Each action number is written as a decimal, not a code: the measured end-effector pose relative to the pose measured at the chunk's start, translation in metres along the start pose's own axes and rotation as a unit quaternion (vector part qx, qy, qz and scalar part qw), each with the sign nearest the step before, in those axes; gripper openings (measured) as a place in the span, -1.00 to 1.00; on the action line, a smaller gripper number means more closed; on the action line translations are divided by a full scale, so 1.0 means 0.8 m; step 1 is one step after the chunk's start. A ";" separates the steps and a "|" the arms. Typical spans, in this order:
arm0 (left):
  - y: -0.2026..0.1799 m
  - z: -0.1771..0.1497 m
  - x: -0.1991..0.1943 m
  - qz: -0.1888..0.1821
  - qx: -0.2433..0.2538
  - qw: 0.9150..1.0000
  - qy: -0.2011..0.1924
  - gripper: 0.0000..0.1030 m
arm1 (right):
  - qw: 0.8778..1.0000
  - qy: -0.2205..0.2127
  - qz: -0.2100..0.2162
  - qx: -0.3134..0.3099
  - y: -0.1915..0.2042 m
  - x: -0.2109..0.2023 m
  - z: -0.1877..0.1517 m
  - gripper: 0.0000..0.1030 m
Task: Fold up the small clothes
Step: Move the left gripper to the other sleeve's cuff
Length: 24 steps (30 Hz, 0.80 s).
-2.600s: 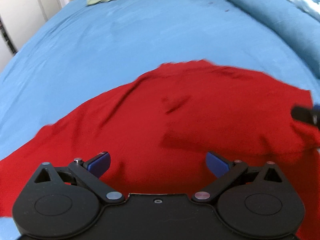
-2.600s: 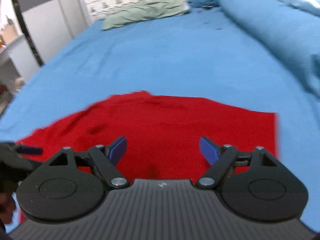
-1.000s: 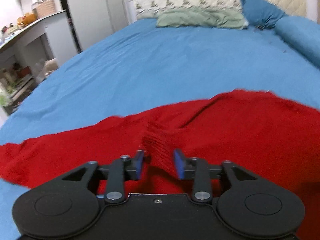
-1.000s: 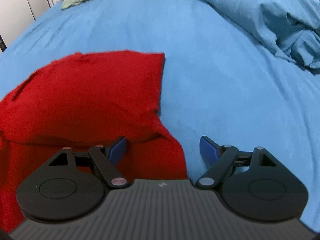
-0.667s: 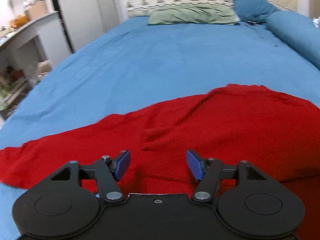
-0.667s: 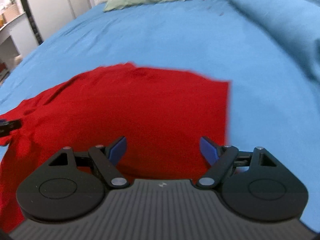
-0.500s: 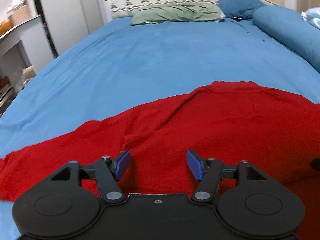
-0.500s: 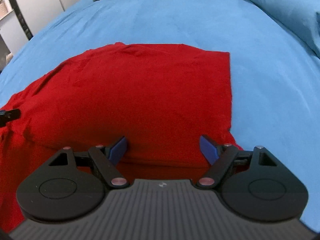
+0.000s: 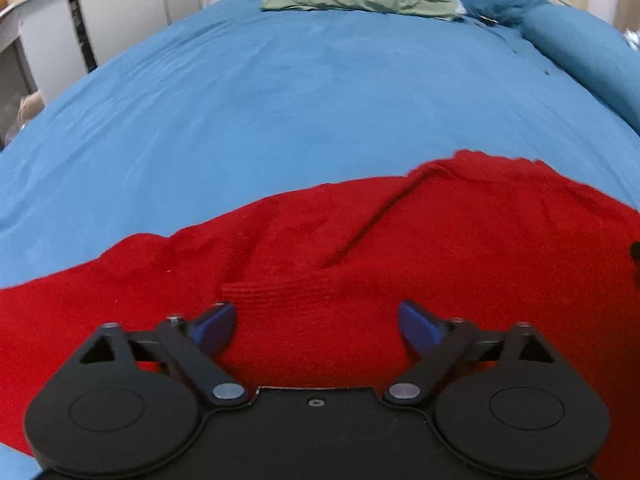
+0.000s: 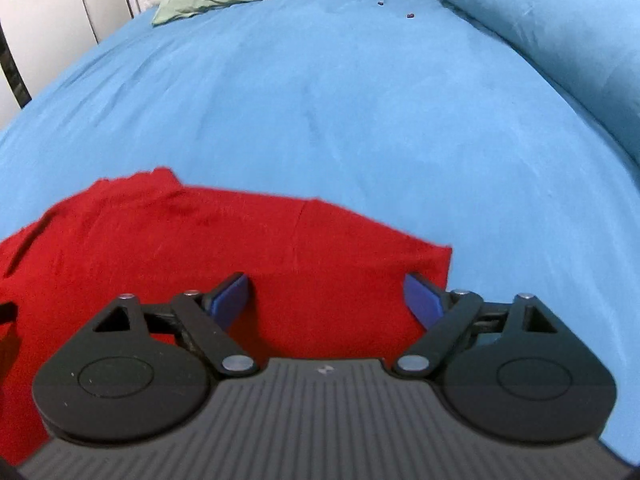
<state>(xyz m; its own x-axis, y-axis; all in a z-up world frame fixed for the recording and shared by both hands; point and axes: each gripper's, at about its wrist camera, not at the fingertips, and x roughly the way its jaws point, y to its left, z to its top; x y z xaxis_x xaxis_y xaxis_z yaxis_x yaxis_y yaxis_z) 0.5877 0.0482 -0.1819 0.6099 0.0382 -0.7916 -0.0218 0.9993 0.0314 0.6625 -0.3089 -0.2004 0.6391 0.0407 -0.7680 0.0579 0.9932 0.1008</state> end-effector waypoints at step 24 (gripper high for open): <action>0.012 -0.046 -0.093 -0.028 0.014 0.999 0.005 0.88 | 0.999 -0.004 0.003 0.032 0.022 -0.120 -0.078 0.97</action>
<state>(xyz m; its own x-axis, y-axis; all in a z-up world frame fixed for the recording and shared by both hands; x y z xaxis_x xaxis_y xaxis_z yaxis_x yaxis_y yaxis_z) 0.5133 0.0553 -0.1452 0.6013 -0.0176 -0.7988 0.0350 0.9994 0.0043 0.5542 -0.2888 -0.1643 0.6453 0.0459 -0.7625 0.1030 0.9839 0.1464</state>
